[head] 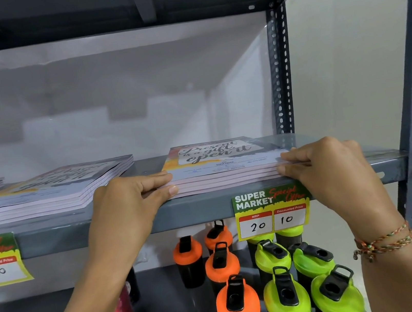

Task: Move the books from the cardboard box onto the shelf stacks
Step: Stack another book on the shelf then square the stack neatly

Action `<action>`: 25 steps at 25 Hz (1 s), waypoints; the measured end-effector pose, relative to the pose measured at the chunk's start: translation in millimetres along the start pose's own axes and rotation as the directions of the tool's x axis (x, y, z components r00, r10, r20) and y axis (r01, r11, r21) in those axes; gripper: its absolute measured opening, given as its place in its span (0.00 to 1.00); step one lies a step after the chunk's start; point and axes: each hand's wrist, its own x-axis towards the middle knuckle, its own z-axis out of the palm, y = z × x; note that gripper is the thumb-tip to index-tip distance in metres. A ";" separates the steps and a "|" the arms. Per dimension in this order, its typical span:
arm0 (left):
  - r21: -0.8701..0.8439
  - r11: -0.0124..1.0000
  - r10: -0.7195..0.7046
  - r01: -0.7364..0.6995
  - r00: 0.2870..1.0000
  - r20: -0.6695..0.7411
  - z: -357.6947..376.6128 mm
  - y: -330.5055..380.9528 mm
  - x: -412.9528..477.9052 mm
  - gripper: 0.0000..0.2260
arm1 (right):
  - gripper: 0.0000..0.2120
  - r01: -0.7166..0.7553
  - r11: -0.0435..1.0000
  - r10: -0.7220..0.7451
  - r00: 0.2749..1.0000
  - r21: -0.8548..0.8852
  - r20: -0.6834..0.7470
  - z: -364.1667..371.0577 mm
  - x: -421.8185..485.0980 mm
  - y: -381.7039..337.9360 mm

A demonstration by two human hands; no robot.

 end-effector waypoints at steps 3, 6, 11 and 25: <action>0.014 1.000 0.012 -0.012 1.000 -0.006 0.6 0.5 -0.4 0.11 | 0.11 0.009 0.999 -0.008 1.000 -0.036 0.008 2.4 1.9 3.4; 0.021 1.000 0.019 -0.019 1.000 -0.016 1.3 0.9 -0.6 0.11 | 0.12 0.012 0.999 -0.011 1.000 -0.032 0.022 3.0 4.6 5.6; 0.037 0.999 0.023 -0.023 1.000 0.003 0.3 3.7 -2.3 0.12 | 0.16 -0.014 1.000 0.012 0.995 0.023 0.104 -2.5 10.4 13.2; 0.022 1.000 -0.011 0.011 1.000 -0.006 1.5 7.3 -4.7 0.12 | 0.16 -0.021 0.997 0.014 0.995 0.077 0.097 -0.3 10.7 17.6</action>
